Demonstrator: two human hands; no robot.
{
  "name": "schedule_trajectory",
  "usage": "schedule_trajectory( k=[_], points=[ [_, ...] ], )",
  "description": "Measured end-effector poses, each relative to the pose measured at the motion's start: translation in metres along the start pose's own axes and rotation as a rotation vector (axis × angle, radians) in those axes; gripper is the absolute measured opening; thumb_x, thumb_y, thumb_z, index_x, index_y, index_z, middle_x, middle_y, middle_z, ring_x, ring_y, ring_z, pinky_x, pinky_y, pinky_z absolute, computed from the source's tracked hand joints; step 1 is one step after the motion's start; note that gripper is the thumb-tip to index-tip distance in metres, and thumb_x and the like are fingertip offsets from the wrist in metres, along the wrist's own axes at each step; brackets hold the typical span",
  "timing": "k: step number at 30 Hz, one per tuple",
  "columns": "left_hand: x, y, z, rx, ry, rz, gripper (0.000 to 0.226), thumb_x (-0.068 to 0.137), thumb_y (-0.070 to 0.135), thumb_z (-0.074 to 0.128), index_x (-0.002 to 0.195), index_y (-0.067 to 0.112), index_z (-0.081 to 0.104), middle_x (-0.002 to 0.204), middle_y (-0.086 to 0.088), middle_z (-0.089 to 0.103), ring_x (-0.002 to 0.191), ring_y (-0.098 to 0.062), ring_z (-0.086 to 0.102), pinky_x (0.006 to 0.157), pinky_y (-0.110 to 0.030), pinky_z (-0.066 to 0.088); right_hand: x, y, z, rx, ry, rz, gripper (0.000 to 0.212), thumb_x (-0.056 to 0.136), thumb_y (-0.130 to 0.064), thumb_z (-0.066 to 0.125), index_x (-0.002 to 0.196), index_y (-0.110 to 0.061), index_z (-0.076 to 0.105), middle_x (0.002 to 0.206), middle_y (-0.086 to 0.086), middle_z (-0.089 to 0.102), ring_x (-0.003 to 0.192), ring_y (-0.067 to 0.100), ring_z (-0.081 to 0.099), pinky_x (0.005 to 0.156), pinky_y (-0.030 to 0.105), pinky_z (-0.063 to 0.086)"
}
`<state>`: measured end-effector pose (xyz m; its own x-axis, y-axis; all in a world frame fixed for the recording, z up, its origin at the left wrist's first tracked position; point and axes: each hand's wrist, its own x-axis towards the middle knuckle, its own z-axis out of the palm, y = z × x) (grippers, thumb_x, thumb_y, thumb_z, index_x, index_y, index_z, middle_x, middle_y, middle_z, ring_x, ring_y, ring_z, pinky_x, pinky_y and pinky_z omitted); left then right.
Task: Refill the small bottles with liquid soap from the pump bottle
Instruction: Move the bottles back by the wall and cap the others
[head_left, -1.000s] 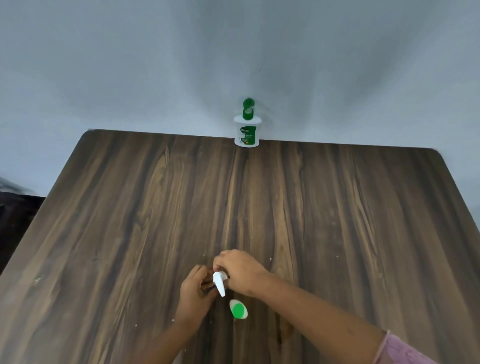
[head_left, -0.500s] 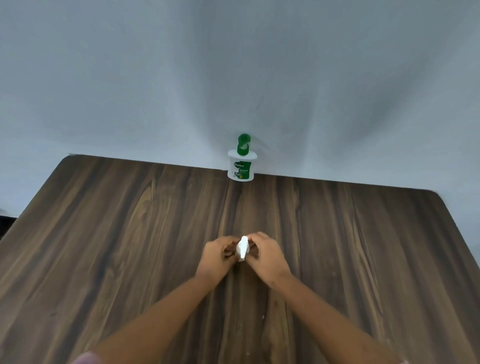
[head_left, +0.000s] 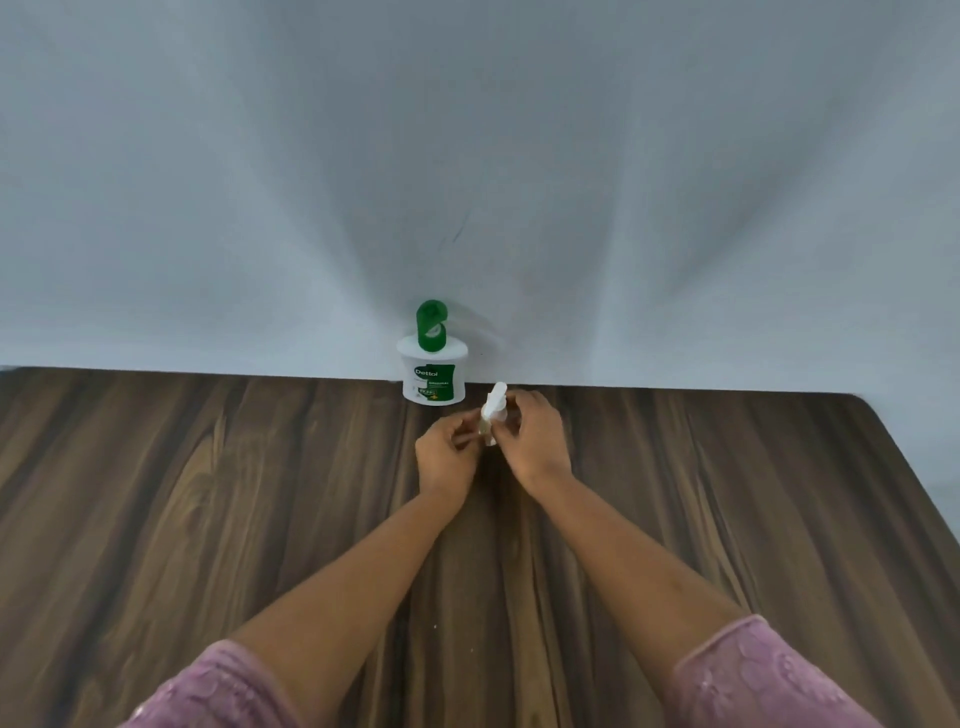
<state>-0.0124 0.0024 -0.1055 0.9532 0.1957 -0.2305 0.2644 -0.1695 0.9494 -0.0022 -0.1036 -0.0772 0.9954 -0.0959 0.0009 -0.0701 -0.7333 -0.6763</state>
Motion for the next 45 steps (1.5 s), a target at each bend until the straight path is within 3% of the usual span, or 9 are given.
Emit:
schedule_trajectory(
  k=[8, 12, 16, 26, 29, 34, 38, 41, 45],
  points=[
    [0.02, 0.006, 0.023, -0.133, -0.172, -0.02, 0.056, 0.083, -0.014, 0.051, 0.133, 0.012, 0.046, 0.124, 0.0, 0.058, 0.113, -0.007, 0.054, 0.102, -0.027, 0.043, 0.04, 0.004, -0.002, 0.072, 0.089, 0.086, 0.025, 0.085, -0.014, 0.07, 0.106, -0.007, 0.061, 0.109, 0.008, 0.058, 0.095, 0.02, 0.06, 0.086, 0.031, 0.052],
    [0.031, 0.004, 0.027, -0.109, -0.227, -0.026, 0.063, 0.086, -0.011, 0.049, 0.141, 0.016, 0.036, 0.136, 0.002, 0.05, 0.116, -0.003, 0.047, 0.099, -0.022, 0.041, 0.047, 0.002, -0.001, 0.113, 0.12, 0.129, 0.022, 0.084, -0.015, 0.072, 0.1, -0.006, 0.059, 0.104, 0.007, 0.058, 0.087, 0.013, 0.054, 0.075, 0.02, 0.042],
    [0.037, 0.004, 0.03, -0.069, -0.274, -0.003, 0.067, 0.087, -0.008, 0.048, 0.145, 0.02, 0.028, 0.142, 0.003, 0.044, 0.117, 0.0, 0.042, 0.092, -0.015, 0.036, 0.054, 0.001, 0.002, 0.134, 0.141, 0.152, 0.023, 0.083, -0.017, 0.073, 0.094, -0.009, 0.054, 0.101, 0.009, 0.058, 0.085, 0.014, 0.052, 0.072, 0.02, 0.038],
    [0.037, 0.003, 0.04, -0.071, -0.232, 0.044, 0.063, 0.088, 0.005, 0.056, 0.143, 0.015, 0.027, 0.138, 0.005, 0.023, 0.118, -0.006, 0.039, 0.1, -0.018, 0.032, 0.059, -0.001, 0.01, 0.158, 0.198, 0.175, 0.029, 0.085, -0.018, 0.071, 0.104, -0.004, 0.054, 0.105, 0.01, 0.057, 0.095, 0.019, 0.056, 0.076, 0.019, 0.039],
    [0.029, 0.003, 0.034, -0.078, -0.3, 0.006, 0.07, 0.086, 0.004, 0.056, 0.145, 0.021, 0.024, 0.144, 0.0, 0.032, 0.125, -0.009, 0.041, 0.106, -0.026, 0.036, 0.058, -0.001, 0.011, 0.144, 0.191, 0.169, 0.031, 0.085, -0.018, 0.07, 0.107, -0.004, 0.052, 0.108, 0.01, 0.055, 0.094, 0.017, 0.053, 0.075, 0.019, 0.036],
    [-0.023, -0.008, -0.003, 0.005, -0.453, -0.031, 0.072, 0.087, 0.009, 0.062, 0.146, 0.021, 0.022, 0.139, 0.011, 0.031, 0.132, -0.004, 0.03, 0.109, -0.022, 0.028, 0.047, 0.001, 0.005, 0.218, 0.172, 0.224, 0.052, 0.08, -0.025, 0.077, 0.117, -0.007, 0.045, 0.116, 0.008, 0.05, 0.101, 0.02, 0.054, 0.082, 0.023, 0.044],
    [-0.082, -0.047, -0.074, 0.162, -0.514, 0.076, 0.053, 0.086, 0.009, 0.061, 0.126, 0.039, 0.045, 0.131, 0.013, 0.049, 0.123, 0.0, 0.047, 0.108, -0.027, 0.037, 0.017, 0.005, -0.007, 0.255, 0.101, 0.23, 0.05, 0.077, -0.028, 0.079, 0.11, -0.017, 0.042, 0.113, 0.006, 0.049, 0.093, 0.025, 0.063, 0.083, 0.04, 0.055],
    [-0.131, -0.076, -0.136, 0.285, -0.48, 0.154, 0.058, 0.078, 0.009, 0.058, 0.115, 0.053, 0.055, 0.116, 0.021, 0.056, 0.111, 0.0, 0.056, 0.097, -0.02, 0.046, -0.026, 0.009, -0.017, 0.184, -0.033, 0.167, 0.036, 0.082, -0.018, 0.074, 0.109, -0.017, 0.049, 0.11, 0.004, 0.052, 0.088, 0.02, 0.064, 0.076, 0.027, 0.055],
    [-0.204, -0.108, -0.189, 0.35, -0.472, 0.094, 0.064, 0.071, 0.013, 0.06, 0.106, 0.066, 0.051, 0.115, 0.028, 0.051, 0.103, -0.001, 0.059, 0.088, -0.016, 0.05, -0.113, 0.011, -0.029, 0.135, -0.449, 0.052, 0.026, 0.083, 0.004, 0.064, 0.099, -0.015, 0.057, 0.103, 0.008, 0.059, 0.071, 0.009, 0.058, 0.065, 0.017, 0.052]
  ],
)
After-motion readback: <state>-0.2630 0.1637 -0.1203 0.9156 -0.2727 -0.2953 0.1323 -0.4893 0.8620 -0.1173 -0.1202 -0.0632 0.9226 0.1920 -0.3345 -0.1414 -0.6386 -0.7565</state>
